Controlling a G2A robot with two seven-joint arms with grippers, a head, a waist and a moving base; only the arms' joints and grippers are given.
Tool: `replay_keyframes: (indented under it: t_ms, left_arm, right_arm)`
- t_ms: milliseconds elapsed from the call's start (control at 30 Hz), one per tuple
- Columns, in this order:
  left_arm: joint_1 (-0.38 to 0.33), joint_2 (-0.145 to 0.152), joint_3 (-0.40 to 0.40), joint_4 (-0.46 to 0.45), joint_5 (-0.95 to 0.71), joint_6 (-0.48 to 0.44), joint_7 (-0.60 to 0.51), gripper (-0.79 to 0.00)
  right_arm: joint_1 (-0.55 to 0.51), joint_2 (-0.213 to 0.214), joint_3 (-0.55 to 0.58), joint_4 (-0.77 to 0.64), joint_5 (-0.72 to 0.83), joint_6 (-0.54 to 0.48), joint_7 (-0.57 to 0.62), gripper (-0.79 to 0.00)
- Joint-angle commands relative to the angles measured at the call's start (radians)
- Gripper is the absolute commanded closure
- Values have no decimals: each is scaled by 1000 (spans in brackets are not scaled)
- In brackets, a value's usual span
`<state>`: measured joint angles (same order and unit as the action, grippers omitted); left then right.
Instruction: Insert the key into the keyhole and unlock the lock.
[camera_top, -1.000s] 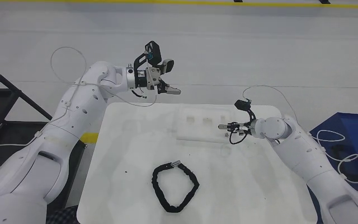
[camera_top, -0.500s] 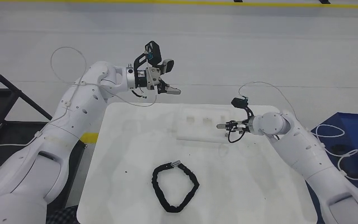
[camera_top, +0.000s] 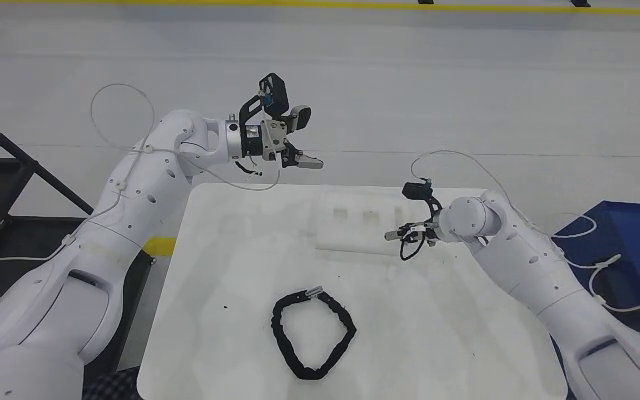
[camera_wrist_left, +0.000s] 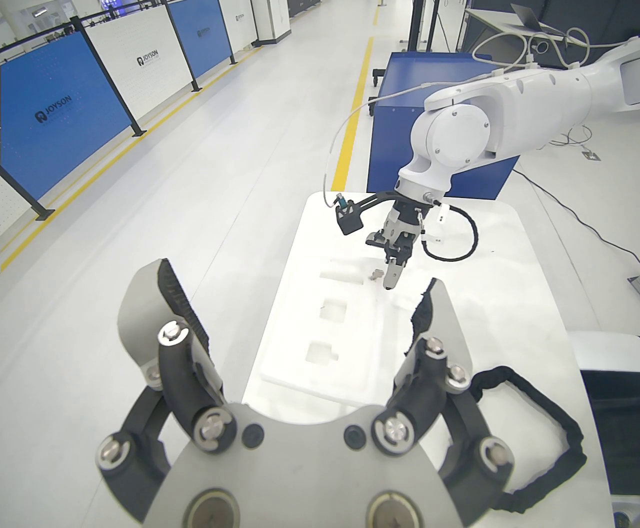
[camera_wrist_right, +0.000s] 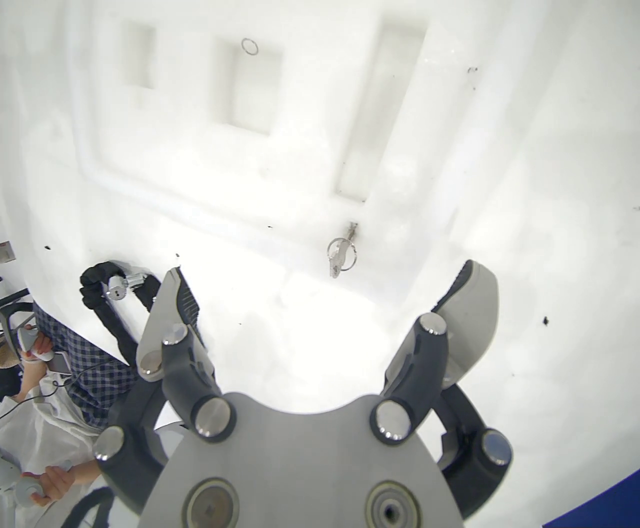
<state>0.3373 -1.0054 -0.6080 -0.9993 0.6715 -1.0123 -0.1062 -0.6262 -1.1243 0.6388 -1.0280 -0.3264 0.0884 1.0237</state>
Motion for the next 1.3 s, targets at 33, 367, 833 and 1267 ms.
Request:
replay_keyframes:
  t_ms: [33,367,833,1267]
  left_arm:
    - [0,0,0,0,0,0,0,-785]
    - [0,0,0,0,0,0,0,-785]
    - [0,0,0,0,0,0,0,-785]
    - [0,0,0,0,0,0,0,-785]
  right_arm:
    - [4,-7,-14,-4,-30,13,16,-785]
    - [10,-26,-38,-11,-103,37,31,-360]
    - [0,-47,-43,-21,-176,104,21,-256]
    - [-11,-61,-21,5,-189,109,10,-34]
